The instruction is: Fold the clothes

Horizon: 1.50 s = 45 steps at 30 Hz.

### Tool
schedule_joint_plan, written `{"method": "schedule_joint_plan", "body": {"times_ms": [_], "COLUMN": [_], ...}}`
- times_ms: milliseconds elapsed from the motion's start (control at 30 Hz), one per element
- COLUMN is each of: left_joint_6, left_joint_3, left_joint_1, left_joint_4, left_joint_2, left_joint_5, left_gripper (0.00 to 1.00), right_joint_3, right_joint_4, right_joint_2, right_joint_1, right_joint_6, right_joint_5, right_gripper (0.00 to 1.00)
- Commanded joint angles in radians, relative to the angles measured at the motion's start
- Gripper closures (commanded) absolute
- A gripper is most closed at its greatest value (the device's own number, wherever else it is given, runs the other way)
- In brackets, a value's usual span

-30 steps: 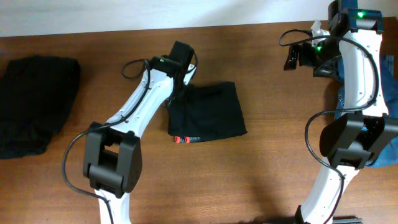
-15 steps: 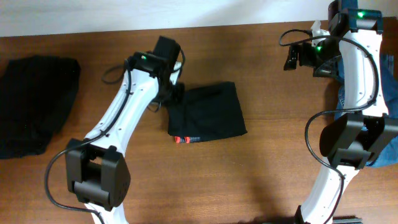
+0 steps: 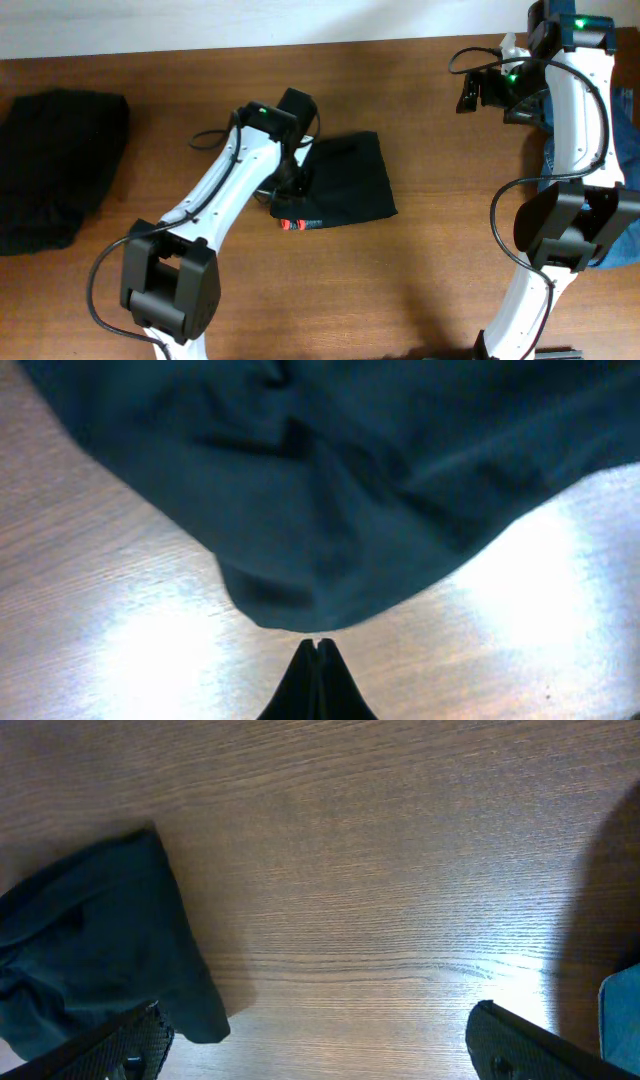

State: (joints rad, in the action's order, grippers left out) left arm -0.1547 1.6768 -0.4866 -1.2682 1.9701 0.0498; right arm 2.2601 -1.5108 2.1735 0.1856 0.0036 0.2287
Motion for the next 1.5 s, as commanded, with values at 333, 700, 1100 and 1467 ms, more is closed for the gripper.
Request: {"method": "schedule_joint_plan", "body": {"times_ms": [333,700,1100,1467], "left_joint_6": [-0.009,-0.010,-0.017,-0.016], "left_joint_3": [-0.006,-0.011,-0.267,-0.253], "left_joint_1": [-0.070,-0.070,-0.069,-0.058], "left_joint_4": [-0.046,0.045,0.339,0.360], "left_joint_2": [-0.002,-0.001,-0.001,-0.007], "left_joint_5": [0.013,-0.074,-0.072,-0.072], "left_gripper": [1.00,0.99,0.99,0.99], "right_joint_3": [0.016,0.016,0.016,0.016], "right_joint_4": [0.000,0.000,0.000,0.000], "right_joint_2": [-0.027,-0.027,-0.027,-0.027], "right_joint_1": [0.002,0.002,0.002,0.002], "right_joint_6": [0.005,0.005,0.005,0.005], "right_joint_5": [-0.005,-0.005,-0.005,-0.005], "right_gripper": [0.01,0.01,0.01,0.01]}}
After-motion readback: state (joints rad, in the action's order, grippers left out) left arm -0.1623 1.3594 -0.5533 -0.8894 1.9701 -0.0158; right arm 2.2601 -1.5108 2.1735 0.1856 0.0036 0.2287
